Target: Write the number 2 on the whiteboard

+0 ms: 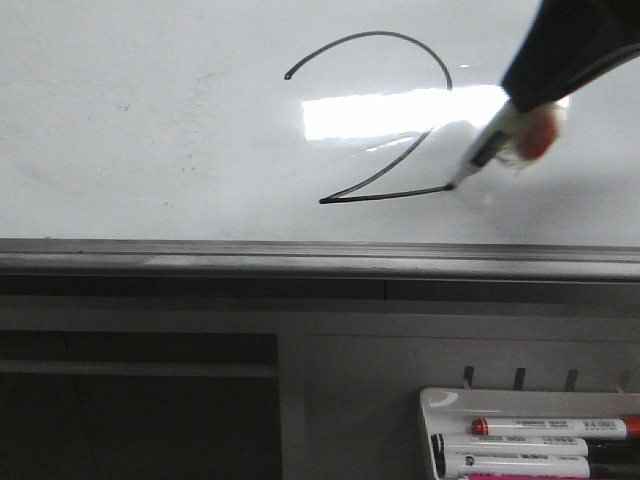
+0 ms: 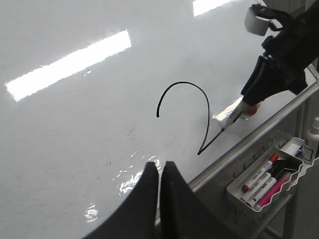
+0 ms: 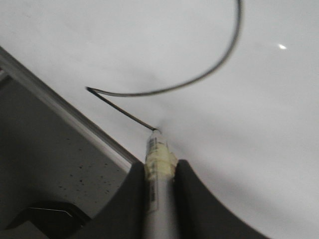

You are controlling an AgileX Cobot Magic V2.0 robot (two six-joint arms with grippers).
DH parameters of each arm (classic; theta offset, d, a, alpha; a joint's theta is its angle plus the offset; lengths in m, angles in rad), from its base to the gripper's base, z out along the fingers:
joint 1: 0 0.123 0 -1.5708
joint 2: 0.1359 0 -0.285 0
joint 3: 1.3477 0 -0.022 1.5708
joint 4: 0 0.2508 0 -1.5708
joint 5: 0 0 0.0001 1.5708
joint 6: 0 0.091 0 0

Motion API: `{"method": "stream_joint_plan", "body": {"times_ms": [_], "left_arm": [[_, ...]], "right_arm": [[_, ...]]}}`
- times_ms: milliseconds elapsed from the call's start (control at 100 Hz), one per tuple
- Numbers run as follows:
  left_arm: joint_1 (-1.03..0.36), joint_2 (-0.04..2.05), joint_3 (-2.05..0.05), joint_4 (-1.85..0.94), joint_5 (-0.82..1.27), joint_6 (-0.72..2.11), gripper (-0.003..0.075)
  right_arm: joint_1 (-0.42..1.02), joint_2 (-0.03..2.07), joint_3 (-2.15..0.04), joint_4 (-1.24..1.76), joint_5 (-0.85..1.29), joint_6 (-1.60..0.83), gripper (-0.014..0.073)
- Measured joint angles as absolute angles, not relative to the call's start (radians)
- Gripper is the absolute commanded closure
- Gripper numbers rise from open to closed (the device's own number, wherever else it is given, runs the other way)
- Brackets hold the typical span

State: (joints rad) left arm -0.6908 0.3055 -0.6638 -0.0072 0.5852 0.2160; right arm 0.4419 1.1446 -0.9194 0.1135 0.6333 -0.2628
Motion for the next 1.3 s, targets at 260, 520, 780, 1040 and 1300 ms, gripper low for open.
{"method": "stream_joint_plan", "body": {"times_ms": [260,520,780,1040,1300], "left_arm": [[-0.691,0.306,-0.664,-0.012,0.585,0.216,0.0741],[-0.691,0.306,-0.664,-0.048,0.585,0.219,0.0656],[-0.695,0.433,-0.744,-0.367,0.619,0.571,0.0288],[-0.696,0.744,-0.969,-0.521,0.877,0.849,0.0321],[-0.696,0.916,-1.112,-0.536,1.017,0.887,0.0321]], "right_arm": [[0.306,0.967,-0.914,0.040,0.737,-0.263,0.0654],[0.307,0.923,-0.926,0.176,0.735,-0.280,0.0654],[0.466,0.831,-0.991,0.675,0.643,-0.742,0.0654],[0.729,0.934,-0.997,0.768,0.654,-1.039,0.0654],[0.841,0.981,-0.997,0.774,0.615,-1.074,0.0654]]}}
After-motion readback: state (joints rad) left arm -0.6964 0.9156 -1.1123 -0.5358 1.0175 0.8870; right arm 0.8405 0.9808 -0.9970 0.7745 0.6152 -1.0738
